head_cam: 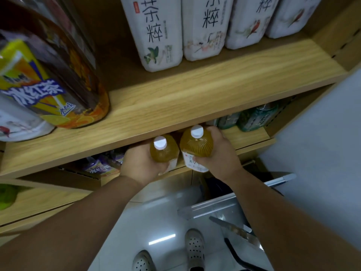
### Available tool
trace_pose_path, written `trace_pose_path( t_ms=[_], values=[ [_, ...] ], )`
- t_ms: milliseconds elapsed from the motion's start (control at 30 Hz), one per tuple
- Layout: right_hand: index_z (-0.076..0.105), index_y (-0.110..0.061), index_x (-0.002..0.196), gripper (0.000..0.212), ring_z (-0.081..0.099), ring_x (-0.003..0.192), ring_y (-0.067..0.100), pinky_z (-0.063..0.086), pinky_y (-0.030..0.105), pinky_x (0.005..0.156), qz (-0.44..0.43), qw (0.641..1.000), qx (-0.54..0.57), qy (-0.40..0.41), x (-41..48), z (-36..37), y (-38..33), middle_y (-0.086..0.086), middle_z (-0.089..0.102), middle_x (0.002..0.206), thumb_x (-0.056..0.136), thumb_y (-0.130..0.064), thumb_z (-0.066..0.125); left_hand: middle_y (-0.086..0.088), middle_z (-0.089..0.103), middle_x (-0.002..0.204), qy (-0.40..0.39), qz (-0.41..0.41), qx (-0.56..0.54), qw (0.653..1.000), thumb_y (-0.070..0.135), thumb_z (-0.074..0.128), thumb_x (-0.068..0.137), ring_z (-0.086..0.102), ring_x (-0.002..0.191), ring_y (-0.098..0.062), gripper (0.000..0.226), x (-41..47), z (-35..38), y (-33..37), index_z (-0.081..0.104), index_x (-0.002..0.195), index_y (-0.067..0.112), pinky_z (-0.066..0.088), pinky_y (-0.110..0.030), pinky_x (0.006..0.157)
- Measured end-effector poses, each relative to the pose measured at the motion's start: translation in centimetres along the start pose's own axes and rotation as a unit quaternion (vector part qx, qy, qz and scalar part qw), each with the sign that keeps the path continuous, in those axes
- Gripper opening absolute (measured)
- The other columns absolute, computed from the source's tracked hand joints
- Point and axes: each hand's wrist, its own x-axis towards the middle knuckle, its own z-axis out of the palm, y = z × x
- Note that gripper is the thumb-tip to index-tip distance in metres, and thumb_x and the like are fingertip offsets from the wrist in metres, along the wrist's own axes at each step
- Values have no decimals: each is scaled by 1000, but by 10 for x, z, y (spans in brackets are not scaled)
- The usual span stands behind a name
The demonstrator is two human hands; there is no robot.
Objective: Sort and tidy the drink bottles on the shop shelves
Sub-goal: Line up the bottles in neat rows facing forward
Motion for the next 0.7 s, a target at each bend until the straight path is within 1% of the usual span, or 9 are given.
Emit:
trace_pose_path(
  t_ms=[67,167,200,267,367,467,567,633,700],
  values=[
    [46,-27,142,89,55,121,14,45,30,99,6,1000,6,-2,-17,-13,-6,-2,56,137,67,-19,93,4,70,84,15,33,-29,999,37,79,58,67,85,-23,33,-14,-7,3,67,86,24,49,-31,72],
    [46,-36,140,89,54,121,9,47,32,103,19,999,36,1,-51,-39,-18,-9,57,135,67,-19,94,5,63,102,15,49,-33,998,30,94,50,56,95,-12,71,-44,-23,10,68,115,22,39,-23,77],
    [45,-41,137,88,54,120,8,48,33,103,22,999,44,4,-65,-49,-23,-12,57,132,67,-19,94,5,63,103,15,59,-31,998,33,94,48,57,97,-13,75,-55,-30,14,67,117,23,39,-23,78],
    [45,-46,131,86,55,119,8,50,36,103,32,998,53,8,-90,-69,-32,-16,58,130,66,-19,95,9,64,102,18,79,-40,996,44,86,45,61,98,-15,74,-78,-45,23,67,115,31,44,-25,78],
    [50,-52,124,83,58,119,6,55,38,100,42,996,75,16,-124,-102,-47,-22,60,127,64,-16,96,20,63,105,37,74,-63,995,56,81,42,63,102,-10,75,-107,-71,39,64,114,40,49,-28,85],
    [49,-59,119,85,61,116,2,57,32,93,32,996,86,14,-142,-136,-67,-28,63,121,62,-19,98,19,67,101,50,59,-99,992,51,86,41,64,95,-1,71,-124,-101,63,69,110,42,53,-31,83],
    [50,-53,122,86,64,111,0,59,33,89,4,996,92,15,-137,-171,-94,-26,64,119,59,-20,98,16,70,91,69,65,-119,988,38,93,40,64,86,0,60,-123,-134,88,68,94,45,51,-28,74],
    [53,-43,125,85,64,111,2,60,37,90,-22,996,88,20,-123,-190,-116,-21,66,119,58,-16,98,13,70,96,94,67,-124,986,39,93,41,65,90,-4,63,-116,-153,103,69,98,39,52,-31,77],
    [52,-41,127,85,63,110,4,60,33,87,-51,995,89,16,-101,-208,-141,-18,65,120,60,-15,98,12,71,99,124,66,-136,981,41,93,41,67,94,-9,64,-106,-170,117,69,101,36,54,-33,82]
  ],
)
